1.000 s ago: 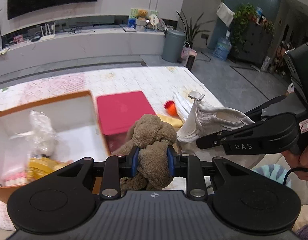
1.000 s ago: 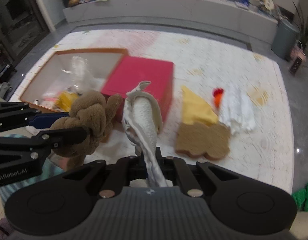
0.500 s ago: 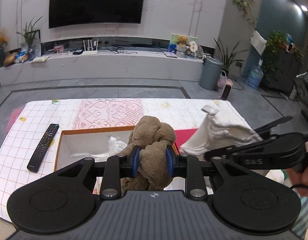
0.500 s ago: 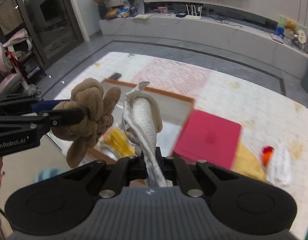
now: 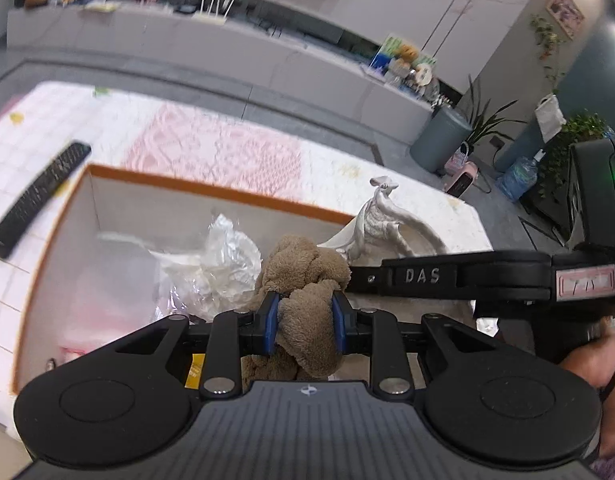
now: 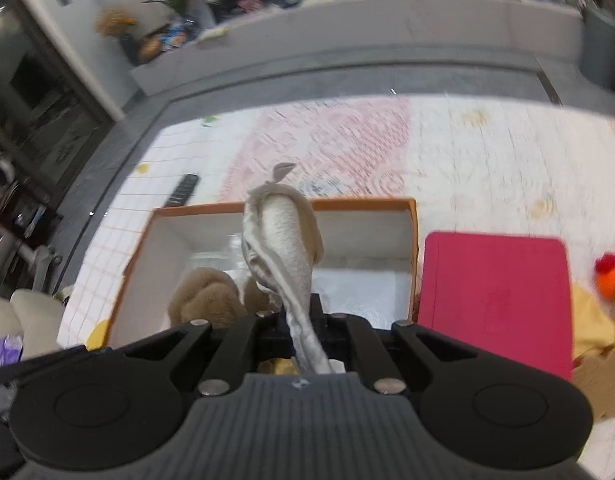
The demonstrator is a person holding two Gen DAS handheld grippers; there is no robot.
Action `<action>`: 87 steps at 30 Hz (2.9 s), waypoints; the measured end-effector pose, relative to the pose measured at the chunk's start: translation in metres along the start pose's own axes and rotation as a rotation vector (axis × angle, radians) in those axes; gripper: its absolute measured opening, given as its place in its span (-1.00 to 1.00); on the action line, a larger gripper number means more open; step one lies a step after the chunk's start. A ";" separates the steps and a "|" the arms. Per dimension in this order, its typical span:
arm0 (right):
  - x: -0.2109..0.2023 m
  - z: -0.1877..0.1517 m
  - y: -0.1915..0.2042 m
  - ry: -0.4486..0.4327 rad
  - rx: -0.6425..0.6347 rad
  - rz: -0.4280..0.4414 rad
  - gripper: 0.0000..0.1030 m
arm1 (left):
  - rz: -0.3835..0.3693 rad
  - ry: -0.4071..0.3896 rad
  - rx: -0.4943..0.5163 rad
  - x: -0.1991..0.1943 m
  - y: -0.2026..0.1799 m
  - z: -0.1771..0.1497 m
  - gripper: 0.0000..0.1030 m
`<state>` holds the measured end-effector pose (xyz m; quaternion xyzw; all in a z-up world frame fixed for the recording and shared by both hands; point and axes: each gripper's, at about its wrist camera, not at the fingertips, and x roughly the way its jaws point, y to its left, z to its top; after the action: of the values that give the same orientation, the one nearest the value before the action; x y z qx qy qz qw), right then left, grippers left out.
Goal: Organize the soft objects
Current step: 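Carry the plush toy over the orange box with left tool while right tool carries the pad, then open the left tool to drop the plush toy while the right tool releases the pad into the box, then move both tools back toward the brown coir mat and white crumpled paper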
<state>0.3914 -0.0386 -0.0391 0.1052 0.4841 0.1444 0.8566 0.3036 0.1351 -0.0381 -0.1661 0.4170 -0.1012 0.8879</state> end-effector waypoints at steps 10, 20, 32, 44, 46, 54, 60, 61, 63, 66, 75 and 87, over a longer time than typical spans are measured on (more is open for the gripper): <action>0.045 -0.002 -0.021 0.107 -0.028 -0.028 -0.80 | 0.017 0.045 -0.019 0.043 0.019 -0.002 -0.41; 0.045 -0.003 -0.017 0.104 -0.240 -0.086 -0.53 | 0.050 0.076 -0.006 0.071 0.015 0.015 -0.39; 0.018 -0.005 -0.015 0.048 -0.337 -0.129 -0.42 | 0.026 0.061 0.084 0.050 -0.009 0.017 -0.23; -0.038 -0.032 -0.023 -0.023 -0.350 -0.091 -0.42 | 0.035 0.001 0.236 -0.005 -0.043 -0.015 -0.34; -0.055 -0.040 -0.029 -0.043 -0.356 -0.078 -0.42 | 0.034 -0.028 0.296 -0.018 -0.056 -0.025 -0.34; -0.119 -0.077 -0.079 -0.116 -0.336 -0.093 -0.38 | -0.049 -0.127 0.504 -0.052 -0.118 -0.062 -0.34; -0.141 -0.108 -0.145 -0.122 -0.221 -0.180 -0.38 | -0.101 -0.037 0.587 -0.023 -0.168 -0.073 -0.34; -0.143 -0.112 -0.155 -0.116 -0.202 -0.191 -0.38 | -0.109 -0.027 0.599 -0.017 -0.175 -0.075 -0.34; -0.144 -0.120 -0.177 -0.103 -0.167 -0.208 -0.38 | -0.128 -0.005 0.624 -0.003 -0.190 -0.079 -0.34; -0.140 -0.126 -0.204 -0.077 -0.114 -0.232 -0.36 | -0.147 0.029 0.668 0.021 -0.210 -0.087 -0.30; -0.122 -0.137 -0.262 -0.030 0.012 -0.280 -0.23 | -0.161 0.117 0.800 0.093 -0.249 -0.103 0.38; -0.086 -0.123 -0.314 -0.039 0.113 -0.259 0.00 | -0.117 0.209 0.952 0.169 -0.271 -0.118 0.70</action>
<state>0.2891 -0.3574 -0.1339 0.0926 0.4841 0.0031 0.8701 0.3083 -0.1936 -0.1252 0.2462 0.4015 -0.3462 0.8114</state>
